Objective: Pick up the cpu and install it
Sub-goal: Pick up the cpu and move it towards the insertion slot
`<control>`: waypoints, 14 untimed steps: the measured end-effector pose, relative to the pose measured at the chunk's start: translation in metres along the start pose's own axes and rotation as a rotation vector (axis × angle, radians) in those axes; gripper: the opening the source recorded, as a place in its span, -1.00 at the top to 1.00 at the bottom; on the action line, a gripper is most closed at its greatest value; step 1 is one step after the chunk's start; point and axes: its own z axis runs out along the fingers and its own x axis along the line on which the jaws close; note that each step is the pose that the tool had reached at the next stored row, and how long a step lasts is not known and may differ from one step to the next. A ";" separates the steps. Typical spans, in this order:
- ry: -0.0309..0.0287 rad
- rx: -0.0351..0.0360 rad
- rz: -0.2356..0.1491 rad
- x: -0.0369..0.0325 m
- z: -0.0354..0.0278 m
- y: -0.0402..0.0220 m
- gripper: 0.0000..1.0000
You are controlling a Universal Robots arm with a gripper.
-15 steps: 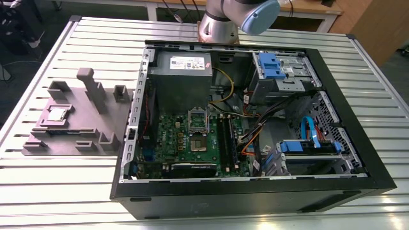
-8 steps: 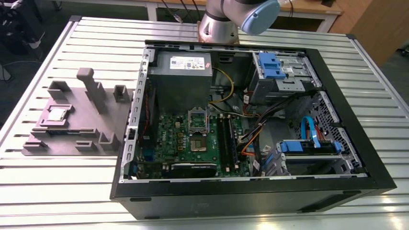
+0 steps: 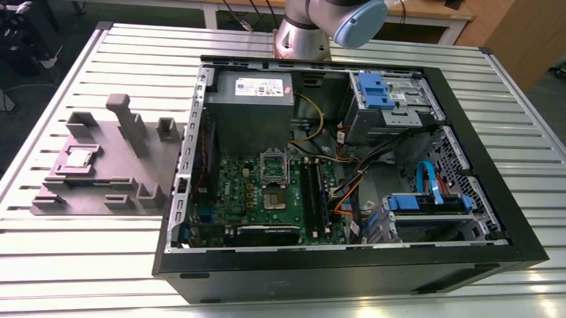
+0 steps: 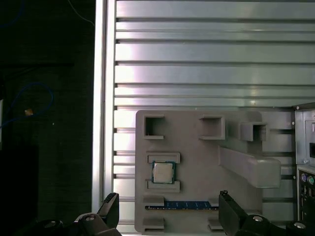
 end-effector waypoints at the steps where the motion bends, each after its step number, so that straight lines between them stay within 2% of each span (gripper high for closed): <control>1: -0.0001 0.0000 0.000 0.0000 0.0002 0.0000 -0.76; 14: -0.0001 0.0000 0.000 0.0001 0.0029 -0.0002 -0.76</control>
